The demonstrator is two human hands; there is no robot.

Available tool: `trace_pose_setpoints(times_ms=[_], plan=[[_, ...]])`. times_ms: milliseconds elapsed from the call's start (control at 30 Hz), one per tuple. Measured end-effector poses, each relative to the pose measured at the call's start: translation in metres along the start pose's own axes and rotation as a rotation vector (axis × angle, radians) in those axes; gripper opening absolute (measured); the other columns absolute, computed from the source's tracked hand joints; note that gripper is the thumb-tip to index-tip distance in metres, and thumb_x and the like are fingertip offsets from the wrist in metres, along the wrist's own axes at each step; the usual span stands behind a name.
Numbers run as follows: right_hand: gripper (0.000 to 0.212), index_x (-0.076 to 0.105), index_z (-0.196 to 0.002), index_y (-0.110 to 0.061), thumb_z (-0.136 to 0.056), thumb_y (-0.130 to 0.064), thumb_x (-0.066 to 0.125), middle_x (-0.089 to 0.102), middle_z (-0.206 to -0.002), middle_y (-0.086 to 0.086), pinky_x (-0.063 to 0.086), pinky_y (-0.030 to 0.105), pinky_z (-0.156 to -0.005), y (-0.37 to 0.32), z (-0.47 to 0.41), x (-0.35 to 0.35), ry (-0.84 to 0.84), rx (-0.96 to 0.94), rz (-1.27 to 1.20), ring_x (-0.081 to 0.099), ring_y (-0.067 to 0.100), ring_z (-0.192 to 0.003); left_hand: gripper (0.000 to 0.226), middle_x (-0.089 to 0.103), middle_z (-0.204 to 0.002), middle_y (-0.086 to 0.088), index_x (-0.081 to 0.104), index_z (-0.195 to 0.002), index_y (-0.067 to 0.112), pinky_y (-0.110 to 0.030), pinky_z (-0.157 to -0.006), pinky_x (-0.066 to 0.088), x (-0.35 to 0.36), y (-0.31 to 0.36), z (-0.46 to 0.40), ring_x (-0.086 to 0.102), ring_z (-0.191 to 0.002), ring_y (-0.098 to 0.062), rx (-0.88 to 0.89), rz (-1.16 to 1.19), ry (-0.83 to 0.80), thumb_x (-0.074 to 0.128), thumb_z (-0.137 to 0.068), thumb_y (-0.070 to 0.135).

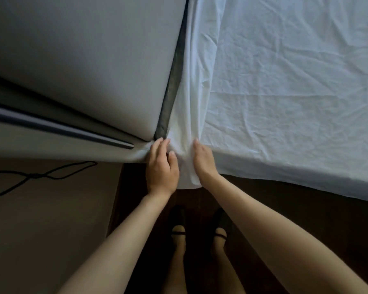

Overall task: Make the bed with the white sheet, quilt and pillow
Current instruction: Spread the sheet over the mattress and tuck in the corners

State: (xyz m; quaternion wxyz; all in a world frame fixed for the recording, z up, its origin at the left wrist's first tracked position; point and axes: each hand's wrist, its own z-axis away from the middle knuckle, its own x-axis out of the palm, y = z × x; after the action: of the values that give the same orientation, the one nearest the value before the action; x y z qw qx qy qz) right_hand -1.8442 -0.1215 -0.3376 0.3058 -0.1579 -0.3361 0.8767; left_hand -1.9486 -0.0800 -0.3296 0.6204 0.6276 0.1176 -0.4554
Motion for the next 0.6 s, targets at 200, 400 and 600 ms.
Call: trace_pose_setpoints(times_ms=[200, 400, 600], plan=[[0.023, 0.054, -0.11, -0.013, -0.096, -0.03, 0.046, 0.061, -0.101, 0.0, 0.051, 0.036, -0.079, 0.028, 0.01, -0.009, 0.049, -0.285, 0.528, 0.059, 0.017, -0.091, 0.053, 0.037, -0.147, -0.011, 0.041, -0.141, 0.011, -0.032, -0.109, 0.028, 0.014, 0.012, -0.028, 0.035, -0.135, -0.025, -0.297, 0.013, -0.066, 0.048, -0.095, 0.038], [0.038, 0.056, -0.126, -0.004, -0.091, -0.019, 0.049, 0.061, -0.115, 0.018, 0.051, 0.048, -0.08, 0.041, 0.005, 0.001, -0.19, -0.699, 0.939, 0.059, 0.035, -0.101, 0.049, 0.042, -0.136, -0.011, 0.049, -0.125, 0.014, -0.037, -0.104, 0.038, 0.022, 0.042, -0.028, 0.043, -0.124, -0.028, -0.053, -0.012, -0.021, 0.065, -0.078, 0.015], [0.026, 0.066, -0.105, -0.008, -0.092, -0.017, 0.047, 0.062, -0.116, 0.012, 0.046, 0.038, -0.086, 0.049, 0.018, -0.001, -0.438, -0.682, 0.92, 0.058, 0.03, -0.102, 0.035, 0.044, -0.127, -0.017, 0.043, -0.13, 0.01, -0.044, -0.082, 0.045, -0.002, 0.046, -0.061, 0.056, -0.106, -0.039, -0.092, -0.693, -0.23, 0.026, -0.1, 0.007]])
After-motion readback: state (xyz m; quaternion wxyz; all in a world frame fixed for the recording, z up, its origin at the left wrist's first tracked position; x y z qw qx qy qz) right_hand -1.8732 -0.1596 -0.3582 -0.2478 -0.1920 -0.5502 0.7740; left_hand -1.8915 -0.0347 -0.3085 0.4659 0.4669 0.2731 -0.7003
